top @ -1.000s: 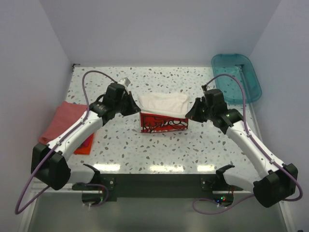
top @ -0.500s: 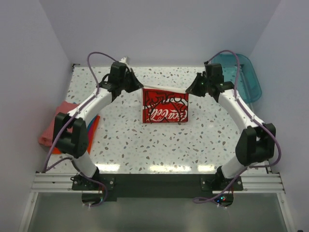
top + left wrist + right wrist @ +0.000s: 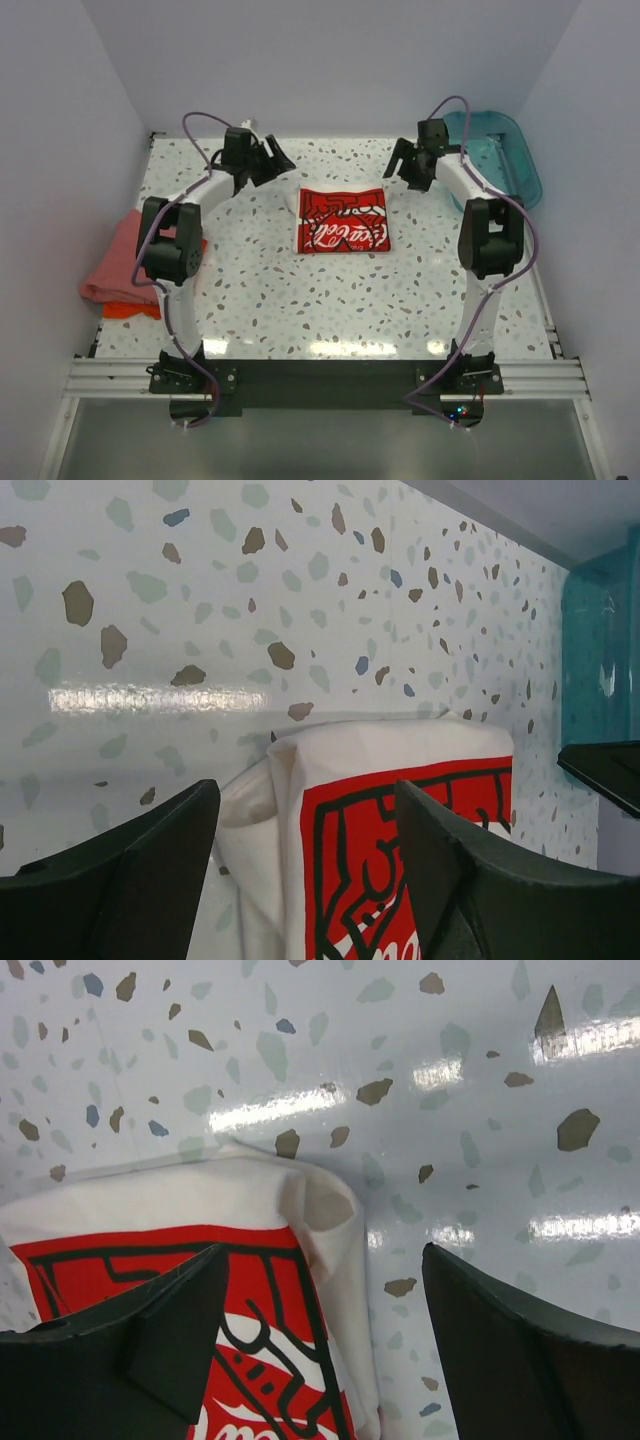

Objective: Fold and stack the t-shirts
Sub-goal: Fold the tshirt, then neatly place the folded tshirt to the corner

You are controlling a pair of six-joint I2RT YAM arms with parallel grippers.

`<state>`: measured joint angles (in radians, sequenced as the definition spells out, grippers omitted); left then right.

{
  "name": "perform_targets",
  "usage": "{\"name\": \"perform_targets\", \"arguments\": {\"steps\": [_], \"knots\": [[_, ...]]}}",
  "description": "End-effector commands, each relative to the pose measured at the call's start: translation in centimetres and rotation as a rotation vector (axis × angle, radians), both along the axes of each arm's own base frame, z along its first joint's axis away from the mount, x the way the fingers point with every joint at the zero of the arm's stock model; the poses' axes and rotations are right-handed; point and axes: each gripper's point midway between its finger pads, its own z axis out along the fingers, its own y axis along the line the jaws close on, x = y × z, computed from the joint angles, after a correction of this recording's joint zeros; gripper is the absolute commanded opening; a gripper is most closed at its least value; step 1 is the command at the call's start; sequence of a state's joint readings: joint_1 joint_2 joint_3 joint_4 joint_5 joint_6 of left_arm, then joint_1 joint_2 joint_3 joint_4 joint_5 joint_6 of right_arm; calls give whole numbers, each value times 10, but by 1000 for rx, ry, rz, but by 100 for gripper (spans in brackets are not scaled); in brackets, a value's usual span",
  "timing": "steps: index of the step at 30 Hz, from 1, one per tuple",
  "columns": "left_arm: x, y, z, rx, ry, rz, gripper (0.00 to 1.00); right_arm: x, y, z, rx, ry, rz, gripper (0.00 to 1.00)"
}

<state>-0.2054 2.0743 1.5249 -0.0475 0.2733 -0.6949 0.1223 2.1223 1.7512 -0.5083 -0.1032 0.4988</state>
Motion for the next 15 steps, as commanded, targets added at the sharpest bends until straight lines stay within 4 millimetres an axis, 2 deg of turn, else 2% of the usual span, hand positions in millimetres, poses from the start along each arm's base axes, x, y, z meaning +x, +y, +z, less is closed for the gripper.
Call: {"name": "perform_targets", "arguments": {"steps": [1, 2, 3, 4, 5, 7, 10, 15], "knots": [[-16, 5, 43, 22, -74, 7, 76, -20, 9, 44, -83, -89, 61, 81], [-27, 6, 27, 34, -39, 1, 77, -26, 12, 39, -98, -78, 72, 82], [-34, 4, 23, 42, -30, -12, 78, -32, 15, 36, -106, -72, 81, 82], [-40, 4, 23, 48, -33, -19, 79, -46, 23, 20, -111, -37, 103, 82], [-49, 4, 12, 62, -10, -30, 80, -47, 24, 22, -113, -64, 105, 82], [-60, -2, 9, 65, -1, -58, 82, -60, 28, 5, -131, -34, 125, 83], [-73, -9, -5, 80, 26, -102, 85, -66, 31, -16, -147, 5, 149, 83], [-86, -22, -32, 112, 100, -158, 86, -64, 31, -36, -158, 23, 161, 87]]}}
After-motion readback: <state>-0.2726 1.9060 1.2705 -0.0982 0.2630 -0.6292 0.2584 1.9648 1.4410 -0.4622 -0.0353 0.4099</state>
